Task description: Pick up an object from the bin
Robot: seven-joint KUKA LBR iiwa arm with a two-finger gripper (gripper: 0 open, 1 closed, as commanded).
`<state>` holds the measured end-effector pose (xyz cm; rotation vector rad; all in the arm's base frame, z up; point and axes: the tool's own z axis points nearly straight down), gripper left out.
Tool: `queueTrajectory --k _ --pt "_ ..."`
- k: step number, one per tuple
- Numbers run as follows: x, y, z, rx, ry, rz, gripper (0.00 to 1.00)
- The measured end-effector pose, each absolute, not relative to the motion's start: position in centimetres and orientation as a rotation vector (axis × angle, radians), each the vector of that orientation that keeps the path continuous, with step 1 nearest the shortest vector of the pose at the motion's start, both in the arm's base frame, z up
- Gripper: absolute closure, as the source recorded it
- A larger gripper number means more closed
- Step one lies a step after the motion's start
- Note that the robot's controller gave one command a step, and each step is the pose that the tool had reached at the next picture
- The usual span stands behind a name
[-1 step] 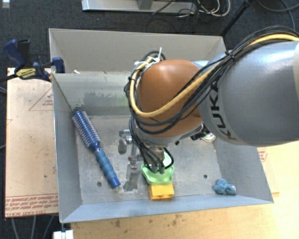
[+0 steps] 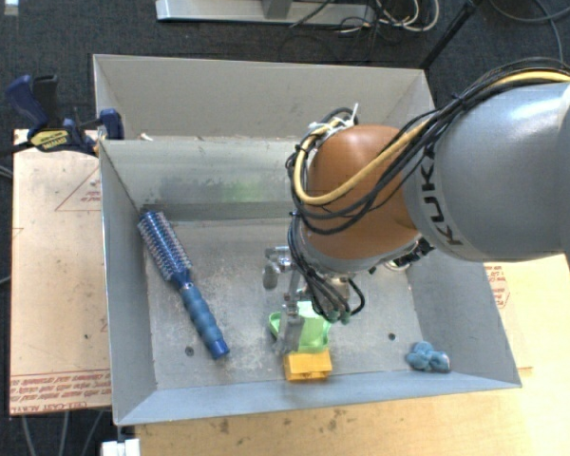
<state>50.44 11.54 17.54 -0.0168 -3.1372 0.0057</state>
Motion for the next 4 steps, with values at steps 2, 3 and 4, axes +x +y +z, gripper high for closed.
queueTrajectory --k 2,3,4 --pt "48.9 5.1 7.1 0.409 -3.128 -0.003 0.00" --pt "48.6 5.0 7.0 0.408 -3.115 -0.003 1.00" --pt "50.6 7.3 28.2 0.445 -3.121 -0.001 1.00"
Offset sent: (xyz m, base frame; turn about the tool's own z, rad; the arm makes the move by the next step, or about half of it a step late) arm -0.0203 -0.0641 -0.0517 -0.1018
